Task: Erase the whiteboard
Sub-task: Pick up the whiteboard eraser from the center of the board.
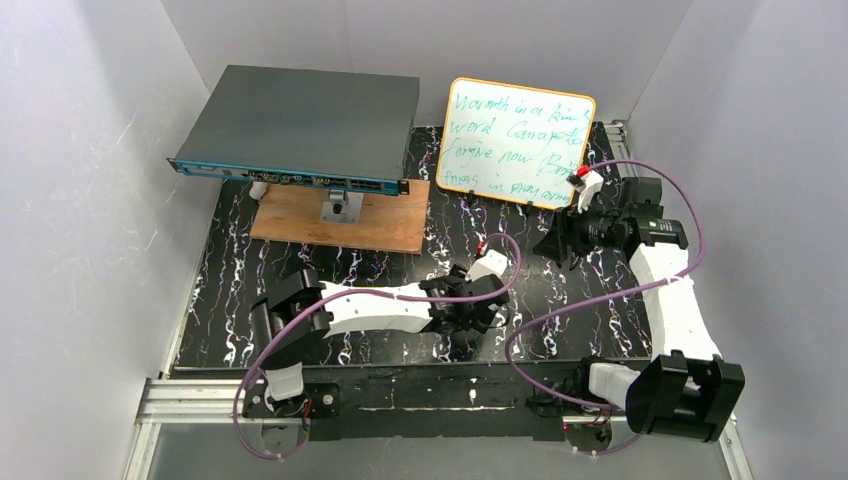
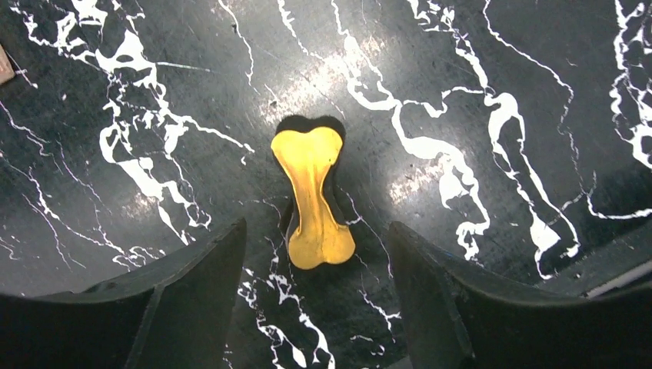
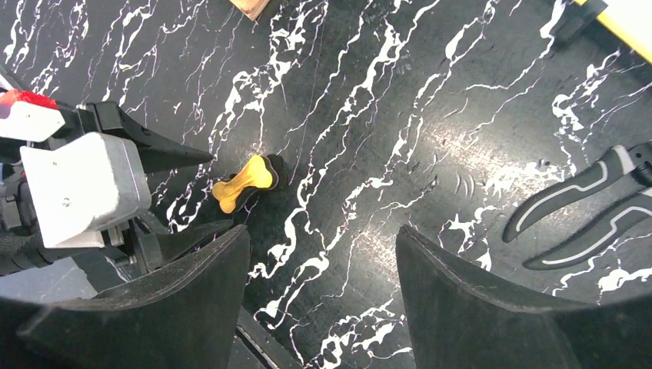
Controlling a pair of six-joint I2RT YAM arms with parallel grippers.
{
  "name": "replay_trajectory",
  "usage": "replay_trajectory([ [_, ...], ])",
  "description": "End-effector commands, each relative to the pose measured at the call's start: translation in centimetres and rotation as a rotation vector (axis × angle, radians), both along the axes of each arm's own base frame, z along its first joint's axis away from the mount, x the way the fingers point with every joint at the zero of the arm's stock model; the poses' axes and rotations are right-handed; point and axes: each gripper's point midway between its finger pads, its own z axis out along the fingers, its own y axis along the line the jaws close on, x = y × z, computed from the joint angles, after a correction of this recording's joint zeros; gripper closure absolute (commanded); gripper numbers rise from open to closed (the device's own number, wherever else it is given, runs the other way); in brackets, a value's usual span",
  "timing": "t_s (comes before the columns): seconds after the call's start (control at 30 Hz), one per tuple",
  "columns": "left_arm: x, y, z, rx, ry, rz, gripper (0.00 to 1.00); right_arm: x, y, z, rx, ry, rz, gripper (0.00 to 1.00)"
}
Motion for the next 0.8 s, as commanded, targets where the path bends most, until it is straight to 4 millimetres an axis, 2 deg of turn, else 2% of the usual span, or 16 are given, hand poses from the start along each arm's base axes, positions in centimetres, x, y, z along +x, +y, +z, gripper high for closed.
replay_trajectory([
  [0.0, 0.5, 0.9, 0.1, 0.115, -0.015, 0.006, 0.37, 0.3, 0.3, -0.5, 0.035, 0.023, 0.013, 0.25],
  [0.4, 1.5, -0.3, -2.1, 0.146, 0.034, 0.020, 0.62, 0.5, 0.0, -0.9, 0.027, 0.039, 0.000, 0.25],
  [0.77, 2.3, -1.0, -2.6, 0.123, 0.060, 0.025, 0.59, 0.4, 0.0, -0.8, 0.029, 0.034, 0.001, 0.26],
])
